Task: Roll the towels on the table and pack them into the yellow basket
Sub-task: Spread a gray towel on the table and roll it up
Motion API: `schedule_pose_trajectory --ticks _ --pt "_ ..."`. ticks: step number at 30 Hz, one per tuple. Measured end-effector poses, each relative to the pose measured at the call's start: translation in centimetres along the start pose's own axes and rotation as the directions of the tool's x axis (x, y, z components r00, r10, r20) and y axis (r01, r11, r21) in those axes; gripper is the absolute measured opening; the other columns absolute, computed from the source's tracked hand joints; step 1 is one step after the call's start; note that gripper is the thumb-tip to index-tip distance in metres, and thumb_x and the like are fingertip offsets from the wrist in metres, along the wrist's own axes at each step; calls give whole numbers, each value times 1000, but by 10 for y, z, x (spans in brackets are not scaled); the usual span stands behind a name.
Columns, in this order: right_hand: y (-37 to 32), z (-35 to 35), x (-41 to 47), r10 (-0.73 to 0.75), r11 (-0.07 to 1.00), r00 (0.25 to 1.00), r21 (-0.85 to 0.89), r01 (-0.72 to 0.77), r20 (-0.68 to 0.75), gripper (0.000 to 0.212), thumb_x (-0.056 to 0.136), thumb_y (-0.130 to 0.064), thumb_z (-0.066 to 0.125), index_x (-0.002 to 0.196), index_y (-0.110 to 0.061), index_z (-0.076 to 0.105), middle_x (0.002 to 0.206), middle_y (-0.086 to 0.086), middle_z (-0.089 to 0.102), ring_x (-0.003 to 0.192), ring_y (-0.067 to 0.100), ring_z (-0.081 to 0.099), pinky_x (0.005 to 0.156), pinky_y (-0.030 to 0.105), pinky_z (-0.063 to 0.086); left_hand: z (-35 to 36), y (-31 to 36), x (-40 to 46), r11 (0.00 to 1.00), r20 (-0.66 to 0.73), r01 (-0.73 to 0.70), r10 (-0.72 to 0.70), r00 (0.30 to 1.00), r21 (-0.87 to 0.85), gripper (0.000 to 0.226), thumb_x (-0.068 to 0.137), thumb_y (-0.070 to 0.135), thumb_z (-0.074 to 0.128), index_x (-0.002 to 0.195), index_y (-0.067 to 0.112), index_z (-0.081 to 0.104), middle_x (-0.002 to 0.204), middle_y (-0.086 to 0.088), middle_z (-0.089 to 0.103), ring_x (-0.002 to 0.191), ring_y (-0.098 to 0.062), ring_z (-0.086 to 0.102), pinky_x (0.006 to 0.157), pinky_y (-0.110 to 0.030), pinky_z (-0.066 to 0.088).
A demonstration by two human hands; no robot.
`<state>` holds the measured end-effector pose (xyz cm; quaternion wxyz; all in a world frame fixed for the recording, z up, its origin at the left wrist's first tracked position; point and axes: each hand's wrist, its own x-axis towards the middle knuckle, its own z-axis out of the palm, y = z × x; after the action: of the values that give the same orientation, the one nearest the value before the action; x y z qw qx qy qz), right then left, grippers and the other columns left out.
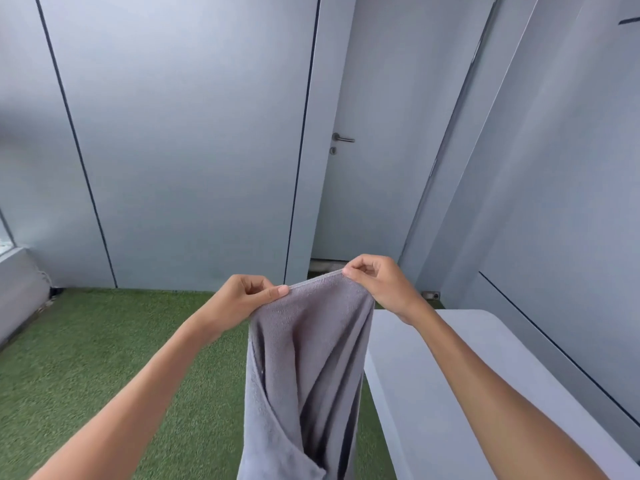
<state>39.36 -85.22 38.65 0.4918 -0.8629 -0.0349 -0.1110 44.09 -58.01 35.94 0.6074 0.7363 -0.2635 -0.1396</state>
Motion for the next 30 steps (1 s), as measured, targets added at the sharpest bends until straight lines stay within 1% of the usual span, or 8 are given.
schedule_pose_trajectory --ticks 4,7,12,15,21,25,27,30 --pt "24 -9 37 3 996 999 -89 -6 -36 11 89 -26 66 85 -17 70 87 1 72 83 12 64 87 35 49 -21 -24 39 995 11 24 -25 1000 102 37 83 39 70 71 5 64 64 0 53 61 -11 44 55 -21 32" --pt "36 -10 62 -19 994 998 -111 13 -51 11 90 -27 65 84 -18 70 83 -2 71 79 10 61 81 32 48 -24 -45 74 903 -37 -50 73 997 428 29 84 39 69 66 17 63 52 13 51 49 -6 40 50 -16 31" --pt "51 -13 107 -84 995 994 -55 80 -67 10 91 -22 64 85 -15 68 83 1 68 77 7 58 76 19 45 -26 -82 131 735 -190 -29 213 958 677 5 90 20 61 86 18 59 78 4 66 73 -22 60 70 -35 51" --pt "59 -22 145 -123 992 990 -23 121 -69 11 92 -21 64 87 -12 67 88 10 67 77 8 57 75 18 45 -26 -93 168 703 -289 13 276 917 712 4 91 12 54 91 13 58 85 -2 65 76 -31 61 69 -39 50" --pt "108 -77 234 -120 991 974 -81 106 -192 9 91 -18 63 86 -13 68 80 -3 67 74 5 58 73 17 45 -38 -123 252 722 -476 233 150 866 651 9 88 15 55 85 17 63 85 -2 68 78 -30 65 69 -39 49" --pt "162 -115 284 -20 991 946 -129 -23 -323 11 91 -15 62 82 -18 66 80 0 68 69 1 57 73 26 45 -31 -104 310 844 -527 134 193 828 519 15 91 13 57 77 18 61 64 6 61 62 -19 57 62 -23 43" --pt "179 -112 298 16 991 973 -124 -46 -232 6 90 -20 64 87 -23 67 85 -7 69 74 -2 60 75 26 46 -17 -81 340 920 -507 28 190 841 390 15 93 15 55 80 18 61 60 7 55 56 -9 50 55 -14 38" --pt "176 -77 319 49 998 983 -52 -40 177 27 87 -37 67 113 -30 64 109 -12 67 100 -3 62 88 20 47 4 -50 381 941 -392 -115 242 887 319 16 95 20 53 83 18 63 58 7 46 51 -5 37 50 -15 31"
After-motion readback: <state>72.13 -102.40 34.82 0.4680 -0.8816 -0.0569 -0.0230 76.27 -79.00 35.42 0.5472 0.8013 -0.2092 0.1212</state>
